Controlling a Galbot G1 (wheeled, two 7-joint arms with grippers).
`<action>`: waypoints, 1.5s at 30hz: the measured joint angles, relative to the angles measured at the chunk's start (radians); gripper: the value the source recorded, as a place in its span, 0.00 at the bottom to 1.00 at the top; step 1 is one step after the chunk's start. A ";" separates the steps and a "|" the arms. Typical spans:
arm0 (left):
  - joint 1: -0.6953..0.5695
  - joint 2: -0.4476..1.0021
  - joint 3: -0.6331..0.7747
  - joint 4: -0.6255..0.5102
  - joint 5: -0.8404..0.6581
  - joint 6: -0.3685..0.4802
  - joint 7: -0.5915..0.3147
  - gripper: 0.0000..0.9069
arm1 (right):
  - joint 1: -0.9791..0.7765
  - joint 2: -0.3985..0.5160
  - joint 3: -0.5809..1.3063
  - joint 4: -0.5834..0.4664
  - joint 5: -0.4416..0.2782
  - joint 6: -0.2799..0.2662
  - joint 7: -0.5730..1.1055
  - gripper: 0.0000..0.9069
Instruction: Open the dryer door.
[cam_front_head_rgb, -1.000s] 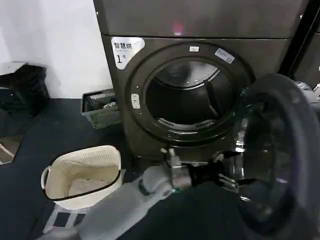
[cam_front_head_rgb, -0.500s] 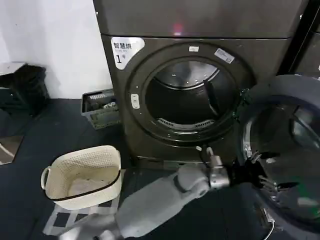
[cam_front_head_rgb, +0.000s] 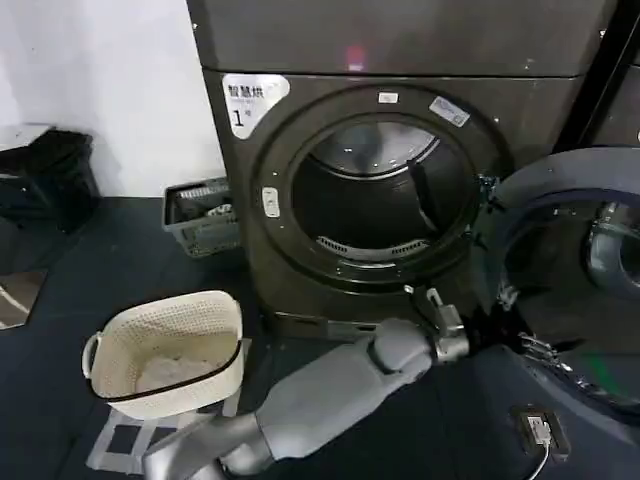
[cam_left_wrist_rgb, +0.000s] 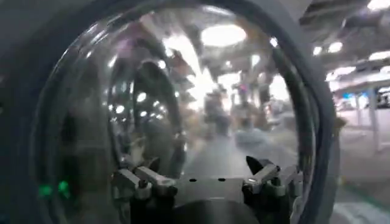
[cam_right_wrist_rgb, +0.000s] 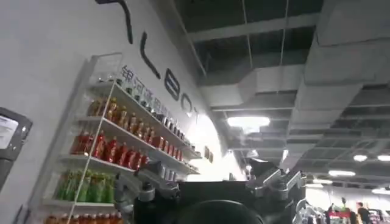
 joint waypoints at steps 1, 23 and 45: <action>0.001 0.000 0.000 0.008 0.010 -0.003 -0.003 1.00 | -0.002 0.000 0.004 -0.001 0.001 0.000 0.000 1.00; -0.002 0.000 0.021 0.103 0.061 -0.177 -0.077 1.00 | -0.022 0.025 0.019 0.032 0.018 -0.001 -0.007 1.00; 0.021 0.000 -0.042 -0.028 0.195 -0.565 -0.222 1.00 | -0.035 0.006 0.020 0.059 0.033 0.003 -0.034 1.00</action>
